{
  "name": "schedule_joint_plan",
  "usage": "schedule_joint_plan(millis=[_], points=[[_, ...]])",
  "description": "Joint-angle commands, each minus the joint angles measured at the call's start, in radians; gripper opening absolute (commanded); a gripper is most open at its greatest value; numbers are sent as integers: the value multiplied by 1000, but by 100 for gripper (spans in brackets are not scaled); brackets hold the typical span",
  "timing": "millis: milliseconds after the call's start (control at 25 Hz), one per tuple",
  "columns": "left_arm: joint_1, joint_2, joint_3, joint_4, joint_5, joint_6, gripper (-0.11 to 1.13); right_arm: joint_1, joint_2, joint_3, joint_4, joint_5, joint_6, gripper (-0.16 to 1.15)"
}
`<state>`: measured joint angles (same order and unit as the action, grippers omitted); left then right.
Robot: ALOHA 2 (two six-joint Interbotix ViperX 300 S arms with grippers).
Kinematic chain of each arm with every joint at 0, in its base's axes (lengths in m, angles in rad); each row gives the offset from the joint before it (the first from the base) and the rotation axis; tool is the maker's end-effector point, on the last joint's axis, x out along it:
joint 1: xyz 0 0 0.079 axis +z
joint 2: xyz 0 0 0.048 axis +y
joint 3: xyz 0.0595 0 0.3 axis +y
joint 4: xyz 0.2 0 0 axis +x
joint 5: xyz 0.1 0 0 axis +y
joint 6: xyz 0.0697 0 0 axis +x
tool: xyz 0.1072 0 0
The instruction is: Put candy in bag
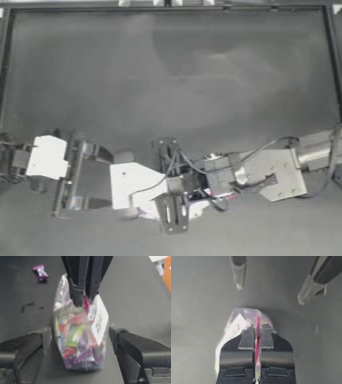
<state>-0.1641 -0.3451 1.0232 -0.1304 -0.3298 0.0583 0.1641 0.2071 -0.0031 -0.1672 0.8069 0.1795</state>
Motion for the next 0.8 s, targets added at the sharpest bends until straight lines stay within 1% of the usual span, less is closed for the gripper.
schedule_joint_plan(millis=[40, 360, 800], points=[[-8, 25, -40, -5, -31, 2, 99, 2, -46, -3, -3, -9, 2, 6], [-14, 92, -71, -15, -80, 2, 89, 6, -46, 2, -2, -12, 2, 6], [-14, 129, -107, -15, -80, 5, 87, 11, -46, 3, -2, -21, 2, 6]])
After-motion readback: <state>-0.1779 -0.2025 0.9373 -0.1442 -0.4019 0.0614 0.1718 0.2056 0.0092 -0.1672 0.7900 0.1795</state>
